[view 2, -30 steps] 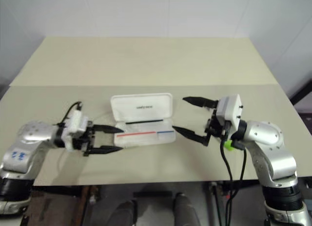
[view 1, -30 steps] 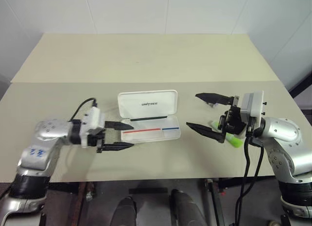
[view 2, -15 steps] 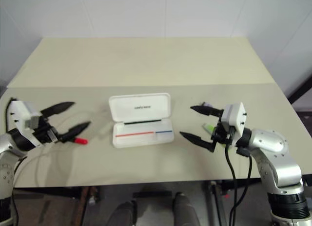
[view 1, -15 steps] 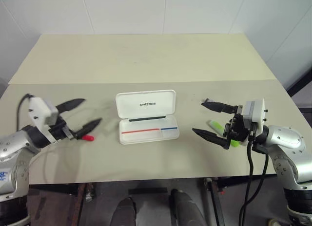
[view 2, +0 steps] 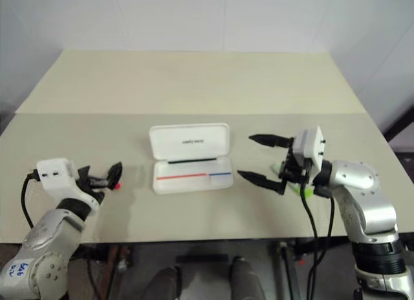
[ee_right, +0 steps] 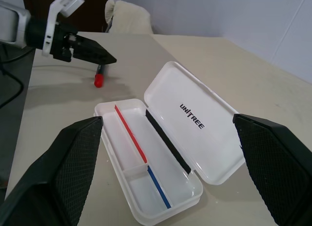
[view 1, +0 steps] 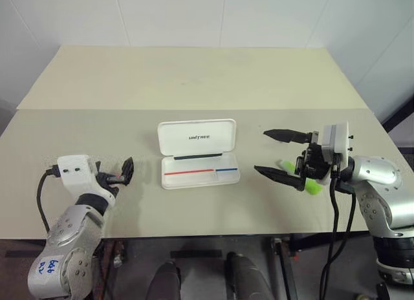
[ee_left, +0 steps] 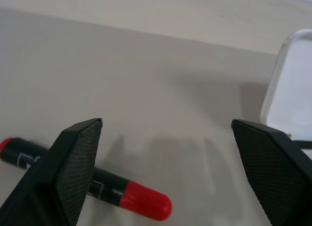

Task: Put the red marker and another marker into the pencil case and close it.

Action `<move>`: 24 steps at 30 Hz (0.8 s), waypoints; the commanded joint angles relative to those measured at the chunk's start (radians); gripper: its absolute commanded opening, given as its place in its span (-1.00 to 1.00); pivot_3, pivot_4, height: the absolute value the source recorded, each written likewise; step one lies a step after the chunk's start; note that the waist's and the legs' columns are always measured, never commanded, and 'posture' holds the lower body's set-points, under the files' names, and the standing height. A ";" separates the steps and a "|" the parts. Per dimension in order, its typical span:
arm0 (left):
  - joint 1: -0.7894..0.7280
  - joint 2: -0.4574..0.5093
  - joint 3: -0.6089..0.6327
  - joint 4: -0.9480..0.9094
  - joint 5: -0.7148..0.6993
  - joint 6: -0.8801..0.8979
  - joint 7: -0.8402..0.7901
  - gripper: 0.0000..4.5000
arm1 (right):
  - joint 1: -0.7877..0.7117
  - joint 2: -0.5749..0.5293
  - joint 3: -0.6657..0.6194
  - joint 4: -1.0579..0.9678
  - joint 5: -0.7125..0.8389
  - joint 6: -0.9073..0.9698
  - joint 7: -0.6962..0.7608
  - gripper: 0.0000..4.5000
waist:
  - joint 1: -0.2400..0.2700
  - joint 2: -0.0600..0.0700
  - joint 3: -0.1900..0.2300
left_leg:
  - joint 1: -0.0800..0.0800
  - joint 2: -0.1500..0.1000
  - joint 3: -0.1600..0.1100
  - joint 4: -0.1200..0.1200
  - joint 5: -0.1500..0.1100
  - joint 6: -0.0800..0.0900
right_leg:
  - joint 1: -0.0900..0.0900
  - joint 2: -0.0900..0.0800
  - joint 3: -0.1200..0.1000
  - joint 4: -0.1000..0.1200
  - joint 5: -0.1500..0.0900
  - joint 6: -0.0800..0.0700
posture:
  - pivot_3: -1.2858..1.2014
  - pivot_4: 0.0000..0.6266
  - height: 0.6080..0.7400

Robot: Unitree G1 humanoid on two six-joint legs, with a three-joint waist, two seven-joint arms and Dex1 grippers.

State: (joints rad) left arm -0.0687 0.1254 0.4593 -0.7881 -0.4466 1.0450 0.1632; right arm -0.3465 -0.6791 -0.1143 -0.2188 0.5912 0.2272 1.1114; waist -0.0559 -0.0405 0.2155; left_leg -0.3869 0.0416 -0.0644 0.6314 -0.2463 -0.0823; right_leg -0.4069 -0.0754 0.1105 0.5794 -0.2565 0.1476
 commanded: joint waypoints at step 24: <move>-0.305 -0.249 0.170 -0.145 0.308 0.549 0.171 0.98 | -0.087 0.011 0.038 0.036 0.021 0.043 0.097 1.00 | -0.002 -0.001 0.000 | -0.003 0.000 0.000 -0.003 -0.003 -0.002 | -0.002 0.000 -0.001 -0.005 -0.001 0.001 | 0.03 -0.52 1.00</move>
State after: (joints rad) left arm -0.3812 -0.1160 0.6204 -0.9262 -0.1591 1.6035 0.3497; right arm -0.4256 -0.6648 -0.0594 -0.1541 0.5948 0.2691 1.2054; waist -0.0581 -0.0418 0.2158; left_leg -0.3899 0.0416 -0.0644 0.6287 -0.2489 -0.0843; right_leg -0.4089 -0.0752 0.1099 0.5742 -0.2579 0.1484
